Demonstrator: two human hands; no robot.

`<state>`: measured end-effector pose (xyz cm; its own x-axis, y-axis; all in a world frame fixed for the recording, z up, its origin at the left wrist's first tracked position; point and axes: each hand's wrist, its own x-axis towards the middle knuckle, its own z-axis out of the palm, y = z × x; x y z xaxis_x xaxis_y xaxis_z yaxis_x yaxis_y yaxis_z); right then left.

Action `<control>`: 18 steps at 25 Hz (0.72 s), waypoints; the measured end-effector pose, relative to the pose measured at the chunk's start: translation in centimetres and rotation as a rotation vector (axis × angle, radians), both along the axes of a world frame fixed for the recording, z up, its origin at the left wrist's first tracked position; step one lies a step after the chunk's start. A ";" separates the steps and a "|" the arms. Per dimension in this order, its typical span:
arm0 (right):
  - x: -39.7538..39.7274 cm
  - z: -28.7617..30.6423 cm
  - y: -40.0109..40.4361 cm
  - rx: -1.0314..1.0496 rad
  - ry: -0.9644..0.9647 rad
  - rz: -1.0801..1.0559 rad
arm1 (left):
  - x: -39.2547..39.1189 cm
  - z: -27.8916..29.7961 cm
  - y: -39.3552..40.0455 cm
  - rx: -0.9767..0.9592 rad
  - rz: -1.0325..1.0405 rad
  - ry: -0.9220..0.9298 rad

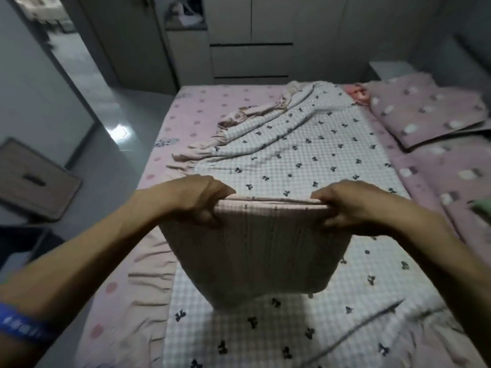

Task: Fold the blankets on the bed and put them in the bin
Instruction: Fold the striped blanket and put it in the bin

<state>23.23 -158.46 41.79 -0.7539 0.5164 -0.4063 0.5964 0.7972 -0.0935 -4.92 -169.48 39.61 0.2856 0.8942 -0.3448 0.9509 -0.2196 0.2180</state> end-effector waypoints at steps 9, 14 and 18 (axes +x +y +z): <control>-4.1 -2.0 7.6 0.602 0.520 -0.234 | -1.7 1.1 5.4 0.572 0.460 0.216; -0.9 -2.1 4.9 0.793 0.679 -0.140 | -0.2 0.4 1.9 0.826 0.397 0.219; 3.5 -14.9 -3.4 0.510 0.442 -0.128 | 4.2 -14.3 -6.7 0.425 0.402 0.316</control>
<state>26.74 -161.82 26.92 -0.7134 0.6573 0.2428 0.6809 0.7321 0.0189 -0.75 -176.16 25.30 -0.1558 0.9866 0.0492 0.9807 0.1604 -0.1118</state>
